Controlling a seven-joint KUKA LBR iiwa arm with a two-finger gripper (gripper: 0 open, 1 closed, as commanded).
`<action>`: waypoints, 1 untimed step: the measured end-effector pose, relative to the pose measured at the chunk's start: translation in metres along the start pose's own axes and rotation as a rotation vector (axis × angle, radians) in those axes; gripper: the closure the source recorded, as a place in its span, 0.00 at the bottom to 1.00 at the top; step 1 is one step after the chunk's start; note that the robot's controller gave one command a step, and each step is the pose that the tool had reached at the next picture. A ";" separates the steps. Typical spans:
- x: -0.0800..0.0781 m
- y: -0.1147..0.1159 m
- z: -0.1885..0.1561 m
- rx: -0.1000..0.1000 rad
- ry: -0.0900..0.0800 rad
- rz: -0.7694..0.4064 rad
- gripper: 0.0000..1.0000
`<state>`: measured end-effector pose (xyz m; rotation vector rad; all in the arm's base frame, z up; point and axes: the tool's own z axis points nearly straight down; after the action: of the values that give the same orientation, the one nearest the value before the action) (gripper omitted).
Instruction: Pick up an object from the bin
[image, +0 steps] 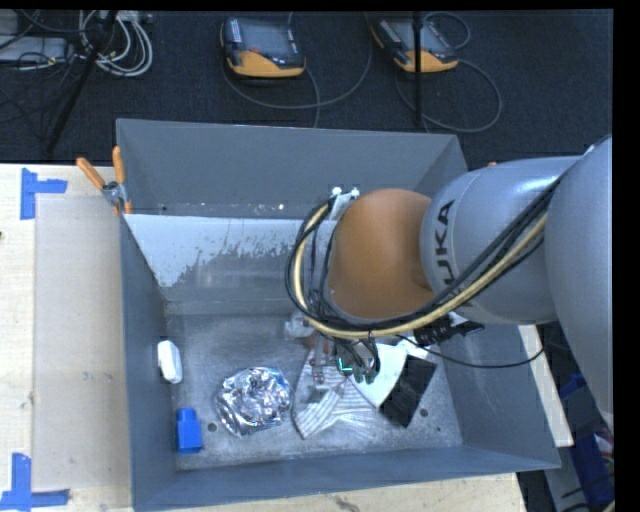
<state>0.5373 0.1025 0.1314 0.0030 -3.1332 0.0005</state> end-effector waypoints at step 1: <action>-0.001 0.000 -0.002 0.000 -0.003 0.001 0.00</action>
Offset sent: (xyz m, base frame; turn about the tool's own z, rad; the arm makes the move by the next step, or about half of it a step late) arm -0.0257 -0.0082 -0.0614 -0.1281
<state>0.5381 0.1024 0.1334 0.0020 -3.1362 0.0001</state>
